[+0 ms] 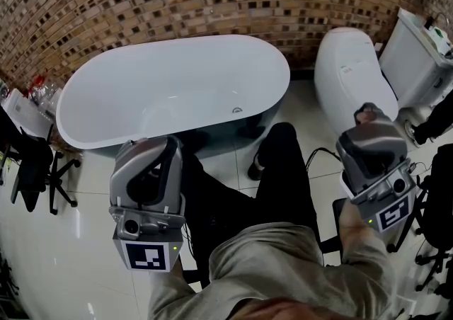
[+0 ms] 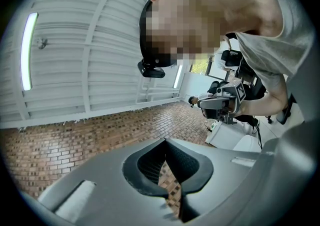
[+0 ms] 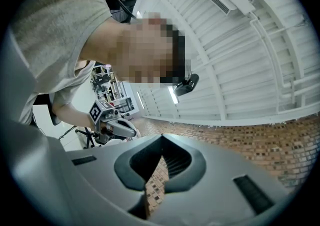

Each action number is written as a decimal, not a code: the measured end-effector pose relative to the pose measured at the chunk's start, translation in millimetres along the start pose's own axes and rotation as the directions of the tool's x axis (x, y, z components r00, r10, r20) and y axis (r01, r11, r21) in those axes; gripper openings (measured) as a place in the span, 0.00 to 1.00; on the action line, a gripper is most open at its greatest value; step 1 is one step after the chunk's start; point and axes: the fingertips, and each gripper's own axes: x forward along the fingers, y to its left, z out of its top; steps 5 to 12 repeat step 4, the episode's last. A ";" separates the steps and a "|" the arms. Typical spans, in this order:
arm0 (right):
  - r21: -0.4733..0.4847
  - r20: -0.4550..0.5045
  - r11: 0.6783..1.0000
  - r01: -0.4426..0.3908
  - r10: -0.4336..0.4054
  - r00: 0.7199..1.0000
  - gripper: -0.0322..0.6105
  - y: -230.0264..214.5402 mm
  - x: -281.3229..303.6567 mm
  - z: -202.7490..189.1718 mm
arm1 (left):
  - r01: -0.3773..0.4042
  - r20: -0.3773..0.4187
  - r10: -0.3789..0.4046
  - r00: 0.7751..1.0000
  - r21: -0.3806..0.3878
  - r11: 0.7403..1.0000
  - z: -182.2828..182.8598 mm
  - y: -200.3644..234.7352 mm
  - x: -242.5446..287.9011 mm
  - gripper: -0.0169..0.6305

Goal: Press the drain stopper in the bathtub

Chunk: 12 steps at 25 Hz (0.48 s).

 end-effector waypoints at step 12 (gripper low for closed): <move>-0.003 -0.004 1.000 -0.010 0.010 1.000 0.05 3.9 1.0 -1.3 | -0.001 -0.005 0.001 1.000 0.006 1.000 -1.8 -0.7 -1.2 0.04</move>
